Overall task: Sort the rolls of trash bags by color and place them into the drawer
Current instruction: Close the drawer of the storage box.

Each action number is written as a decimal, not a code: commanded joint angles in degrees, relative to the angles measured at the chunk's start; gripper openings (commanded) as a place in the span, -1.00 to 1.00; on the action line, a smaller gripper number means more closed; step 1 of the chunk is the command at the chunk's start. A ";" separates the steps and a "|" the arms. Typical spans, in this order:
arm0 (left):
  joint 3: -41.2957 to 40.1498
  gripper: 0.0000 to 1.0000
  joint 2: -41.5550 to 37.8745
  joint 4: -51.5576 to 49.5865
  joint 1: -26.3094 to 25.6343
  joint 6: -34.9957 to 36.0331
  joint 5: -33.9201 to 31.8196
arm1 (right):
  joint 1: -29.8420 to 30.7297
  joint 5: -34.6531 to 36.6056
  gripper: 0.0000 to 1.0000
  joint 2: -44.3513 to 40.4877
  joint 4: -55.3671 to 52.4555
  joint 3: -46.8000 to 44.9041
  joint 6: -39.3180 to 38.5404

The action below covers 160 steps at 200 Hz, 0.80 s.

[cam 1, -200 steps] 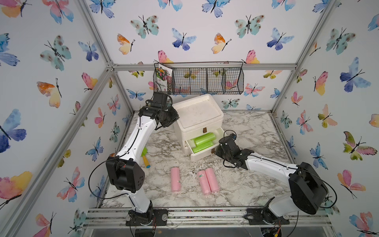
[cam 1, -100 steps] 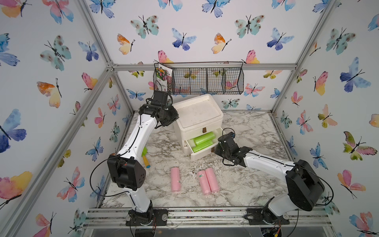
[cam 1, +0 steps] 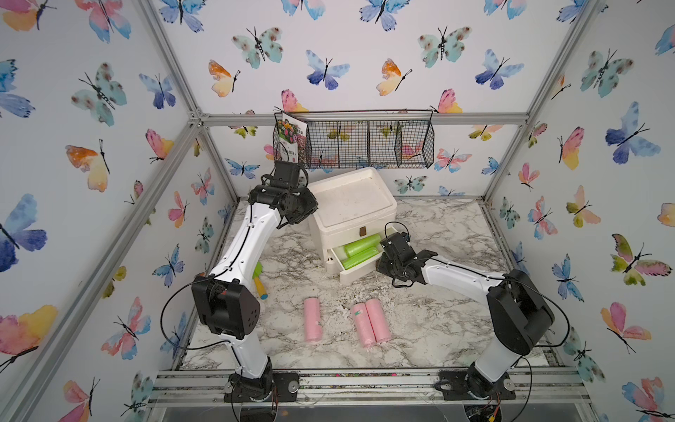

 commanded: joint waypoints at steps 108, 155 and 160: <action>-0.06 -1.00 3.17 8.01 -2.53 -3.48 1.86 | 1.35 -13.53 -0.96 -0.40 28.64 4.54 4.73; 0.12 -1.00 2.48 7.60 -2.56 -3.44 1.41 | 1.34 -13.30 -0.96 2.13 27.63 5.85 3.12; 0.17 -1.00 2.61 7.53 -2.56 -3.39 1.35 | 1.39 -13.37 -0.96 1.60 27.67 5.36 3.16</action>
